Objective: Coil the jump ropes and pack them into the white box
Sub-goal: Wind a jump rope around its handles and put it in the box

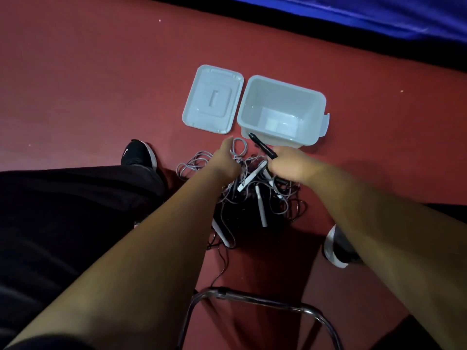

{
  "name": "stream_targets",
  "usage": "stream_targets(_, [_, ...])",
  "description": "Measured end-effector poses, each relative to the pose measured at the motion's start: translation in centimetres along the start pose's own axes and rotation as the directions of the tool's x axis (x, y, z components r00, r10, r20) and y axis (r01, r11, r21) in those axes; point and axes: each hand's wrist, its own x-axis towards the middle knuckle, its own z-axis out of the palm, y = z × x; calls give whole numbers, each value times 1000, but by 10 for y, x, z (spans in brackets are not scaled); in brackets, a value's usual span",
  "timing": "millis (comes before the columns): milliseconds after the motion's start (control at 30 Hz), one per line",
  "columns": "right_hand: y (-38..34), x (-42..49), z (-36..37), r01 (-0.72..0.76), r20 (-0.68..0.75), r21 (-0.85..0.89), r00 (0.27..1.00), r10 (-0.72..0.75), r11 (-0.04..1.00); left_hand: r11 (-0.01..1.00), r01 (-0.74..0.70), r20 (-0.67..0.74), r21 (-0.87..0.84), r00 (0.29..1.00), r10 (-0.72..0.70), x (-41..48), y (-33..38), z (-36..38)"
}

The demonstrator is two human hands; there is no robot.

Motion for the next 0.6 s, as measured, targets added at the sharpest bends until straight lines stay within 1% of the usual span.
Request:
stream_targets(100, [-21,-47,-35,98,-115,-22,988,-100,995,997,-61,-8,-56,998,61,-20,26,-1])
stream_targets(167, [-33,-77,-55,145,-218,-6,965,-143,989,990,-113,11,-88,993,114,-35,41,0])
stream_targets(233, [-44,-108,-74,206,-303,20,934,-191,978,985,-161,28,-53,986,163,-53,59,-1])
stream_targets(267, [-48,-120,-80,241,-335,6,915,-225,970,983,-181,16,-16,983,181,-61,66,-1])
stream_targets(367, [-61,-170,-102,365,-438,-53,828,-350,929,972,-209,-62,107,974,217,-88,89,-6])
stream_targets(467, [-73,-210,-123,487,-557,-25,718,-417,873,946,-242,-85,217,960,265,-109,108,-17])
stream_targets(533, [-78,-233,-137,567,-647,43,643,-409,823,909,-259,-46,327,956,289,-122,119,-28])
stream_targets(600, [-78,-250,-152,634,-740,163,586,-332,756,865,-296,24,405,949,314,-137,131,-42])
